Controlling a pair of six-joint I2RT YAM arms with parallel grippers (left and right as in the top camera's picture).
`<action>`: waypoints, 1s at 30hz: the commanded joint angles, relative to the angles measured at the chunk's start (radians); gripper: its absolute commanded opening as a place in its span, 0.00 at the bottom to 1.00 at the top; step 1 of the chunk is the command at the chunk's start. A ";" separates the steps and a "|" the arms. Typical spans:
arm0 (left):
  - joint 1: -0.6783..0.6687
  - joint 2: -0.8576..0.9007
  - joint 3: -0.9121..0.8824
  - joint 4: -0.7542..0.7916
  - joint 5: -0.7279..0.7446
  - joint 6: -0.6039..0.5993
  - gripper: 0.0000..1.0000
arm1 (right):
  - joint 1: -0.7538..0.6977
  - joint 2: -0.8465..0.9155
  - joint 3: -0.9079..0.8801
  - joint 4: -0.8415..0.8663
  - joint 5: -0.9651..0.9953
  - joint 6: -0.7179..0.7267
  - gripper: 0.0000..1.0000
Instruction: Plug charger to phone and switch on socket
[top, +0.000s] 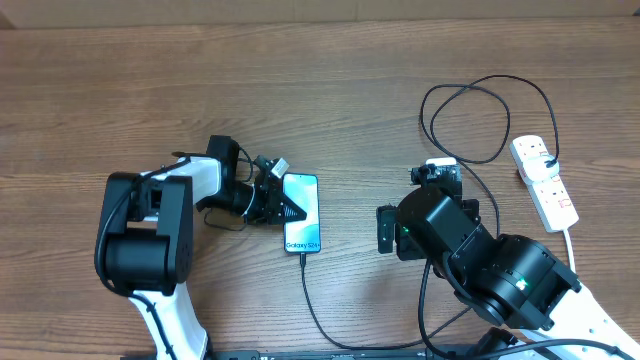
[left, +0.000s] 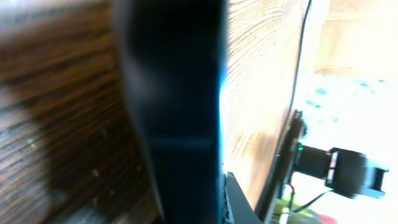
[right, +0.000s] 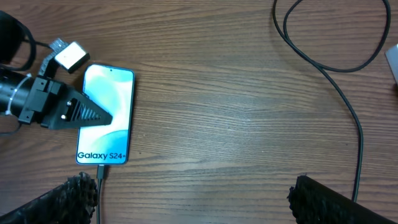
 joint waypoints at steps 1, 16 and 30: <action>0.011 0.055 -0.007 0.014 -0.096 0.034 0.05 | -0.004 -0.003 0.006 0.005 0.000 0.007 1.00; 0.023 0.064 -0.007 0.021 -0.349 -0.104 0.17 | -0.004 -0.002 0.006 0.041 0.000 0.007 1.00; 0.023 0.064 -0.007 0.033 -0.544 -0.149 0.31 | -0.004 -0.002 -0.005 0.039 0.000 0.007 1.00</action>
